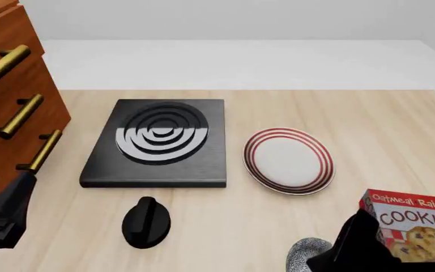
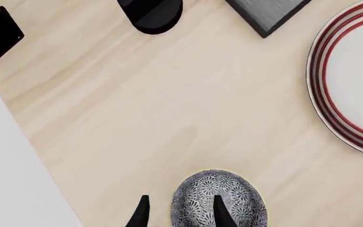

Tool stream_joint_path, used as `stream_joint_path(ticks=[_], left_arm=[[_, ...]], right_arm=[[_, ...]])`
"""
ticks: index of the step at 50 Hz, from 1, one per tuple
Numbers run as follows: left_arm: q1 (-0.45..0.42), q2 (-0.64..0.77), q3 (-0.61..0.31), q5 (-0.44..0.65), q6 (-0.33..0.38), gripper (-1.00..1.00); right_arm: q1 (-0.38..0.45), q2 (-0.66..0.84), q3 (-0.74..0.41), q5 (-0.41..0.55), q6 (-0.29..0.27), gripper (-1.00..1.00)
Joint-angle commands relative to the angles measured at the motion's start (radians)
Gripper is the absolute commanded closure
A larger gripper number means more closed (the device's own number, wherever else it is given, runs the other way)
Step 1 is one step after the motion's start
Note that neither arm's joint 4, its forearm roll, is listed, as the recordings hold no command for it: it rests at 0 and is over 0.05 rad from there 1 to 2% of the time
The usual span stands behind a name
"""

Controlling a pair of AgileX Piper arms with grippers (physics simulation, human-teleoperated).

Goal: Pick the akita bowl on the ramekin and place it on the plate.

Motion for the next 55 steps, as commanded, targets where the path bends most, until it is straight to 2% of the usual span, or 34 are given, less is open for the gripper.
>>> stream_joint_path(ticks=[1, 12, 25, 55], left_arm=[[-0.003, 0.011, 0.0, -0.007, 0.0, -1.0], [-0.008, 0.033, -0.001, -0.021, 0.001, -1.0], [-0.013, 0.033, 0.0, -0.02, -0.001, -1.0], [-0.014, 0.046, 0.0, -0.028, 0.0, -1.0]], right_arm=[[0.013, 0.026, 0.017, -0.02, 0.019, -1.0], [0.04, 0.082, 0.025, -0.065, 0.051, -1.0], [0.033, 0.066, 0.029, -0.04, 0.056, -1.0], [0.055, 0.127, 0.058, -0.096, 0.089, -1.0]])
